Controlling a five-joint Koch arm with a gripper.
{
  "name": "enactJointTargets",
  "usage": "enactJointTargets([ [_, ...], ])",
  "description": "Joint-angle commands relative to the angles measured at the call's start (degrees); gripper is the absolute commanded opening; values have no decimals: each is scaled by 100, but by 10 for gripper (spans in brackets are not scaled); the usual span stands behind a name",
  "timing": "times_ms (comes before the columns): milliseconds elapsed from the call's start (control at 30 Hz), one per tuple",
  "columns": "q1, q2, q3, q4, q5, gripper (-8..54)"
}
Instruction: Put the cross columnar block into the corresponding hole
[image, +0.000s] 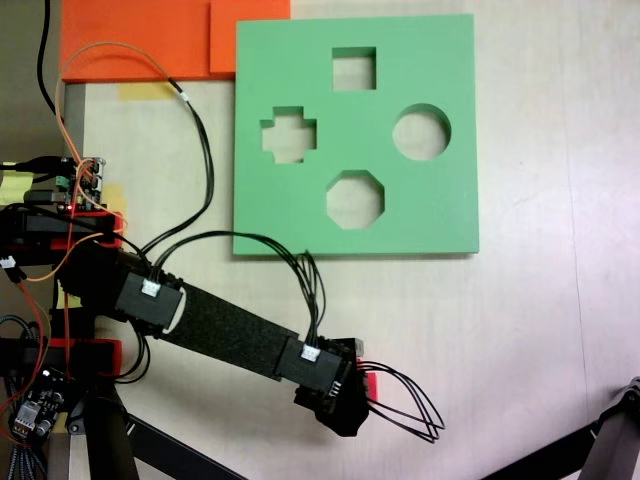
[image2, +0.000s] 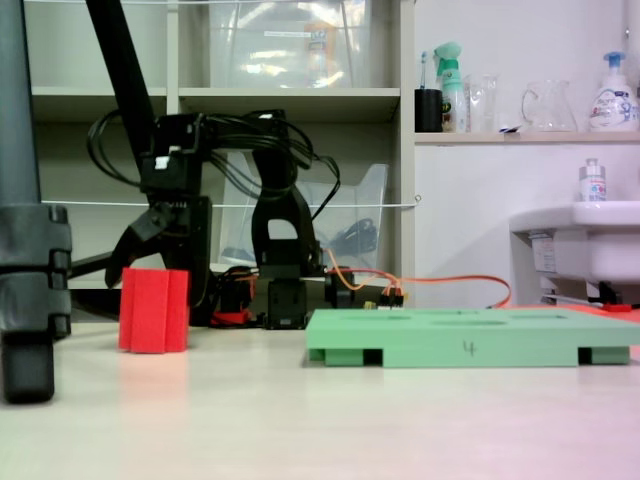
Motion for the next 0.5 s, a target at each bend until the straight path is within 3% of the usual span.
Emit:
enactJointTargets([
  [0, 44, -35, 53, 431, 167, 288],
  [467, -976, 1485, -334, 2215, 1477, 273],
])
